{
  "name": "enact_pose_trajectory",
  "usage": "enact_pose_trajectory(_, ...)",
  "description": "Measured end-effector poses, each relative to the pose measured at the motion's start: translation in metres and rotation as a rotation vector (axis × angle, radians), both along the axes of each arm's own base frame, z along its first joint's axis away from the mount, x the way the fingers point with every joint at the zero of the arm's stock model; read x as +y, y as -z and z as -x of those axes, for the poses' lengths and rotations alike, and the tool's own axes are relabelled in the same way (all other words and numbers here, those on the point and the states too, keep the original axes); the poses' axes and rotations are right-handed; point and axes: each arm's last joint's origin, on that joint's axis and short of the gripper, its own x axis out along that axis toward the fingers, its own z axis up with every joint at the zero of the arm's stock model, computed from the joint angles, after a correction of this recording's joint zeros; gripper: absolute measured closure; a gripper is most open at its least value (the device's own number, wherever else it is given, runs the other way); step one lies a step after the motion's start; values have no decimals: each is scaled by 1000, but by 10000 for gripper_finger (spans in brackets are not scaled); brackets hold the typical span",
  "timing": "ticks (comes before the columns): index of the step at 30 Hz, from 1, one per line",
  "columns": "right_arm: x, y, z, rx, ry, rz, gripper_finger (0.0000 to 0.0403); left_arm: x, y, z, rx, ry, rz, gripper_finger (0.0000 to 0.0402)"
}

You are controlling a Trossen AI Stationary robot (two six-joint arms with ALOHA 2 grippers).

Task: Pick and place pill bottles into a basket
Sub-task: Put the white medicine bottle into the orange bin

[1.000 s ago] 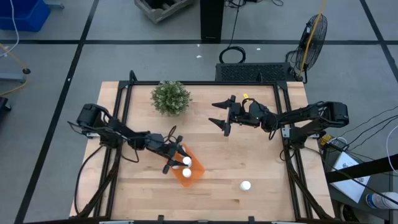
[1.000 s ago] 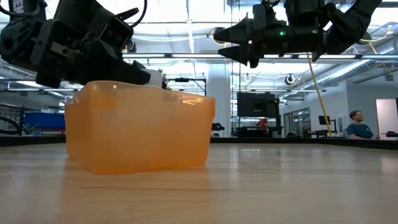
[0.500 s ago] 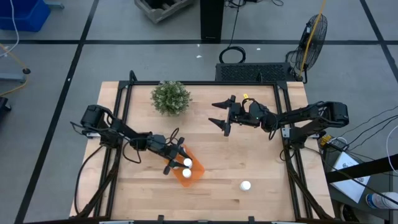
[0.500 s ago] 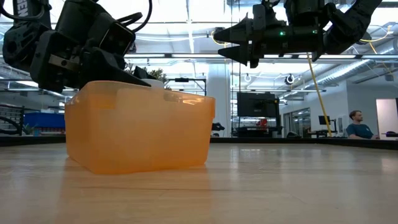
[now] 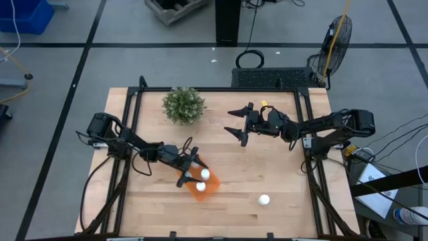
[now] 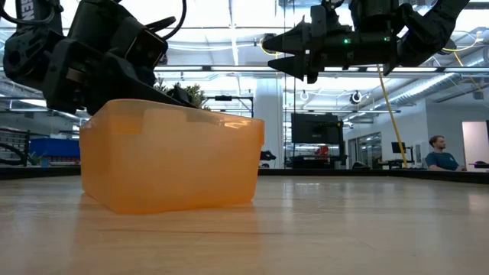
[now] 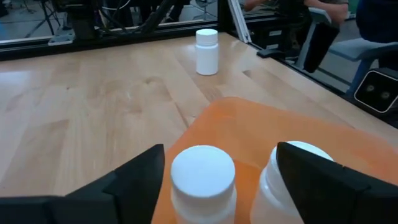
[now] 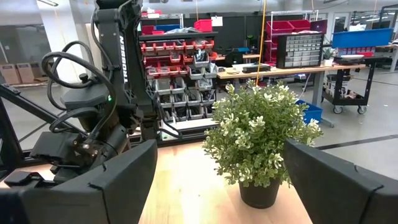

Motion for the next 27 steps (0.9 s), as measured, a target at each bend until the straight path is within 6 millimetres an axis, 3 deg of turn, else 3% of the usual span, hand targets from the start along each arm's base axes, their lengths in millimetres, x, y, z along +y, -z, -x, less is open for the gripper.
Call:
enact_pose_trajectory(7,0,2,0,19,-2,-3,68,0,-5,0,-18,-8,14,71)
enact_pose_trajectory(15,5,-9,6,4,-18,18,69,4,-61,10,-258,-7,-8,84)
enact_pose_trajectory(18,11,-19,12,-6,-34,55,69,14,-83,24,-266,-49,-91,89)
enact_pose_trajectory(22,16,-31,23,2,-35,81,69,31,-107,54,-177,-244,-168,91)
enact_pose_trajectory(27,18,-42,40,45,5,105,69,44,-123,96,-88,-385,-182,86)
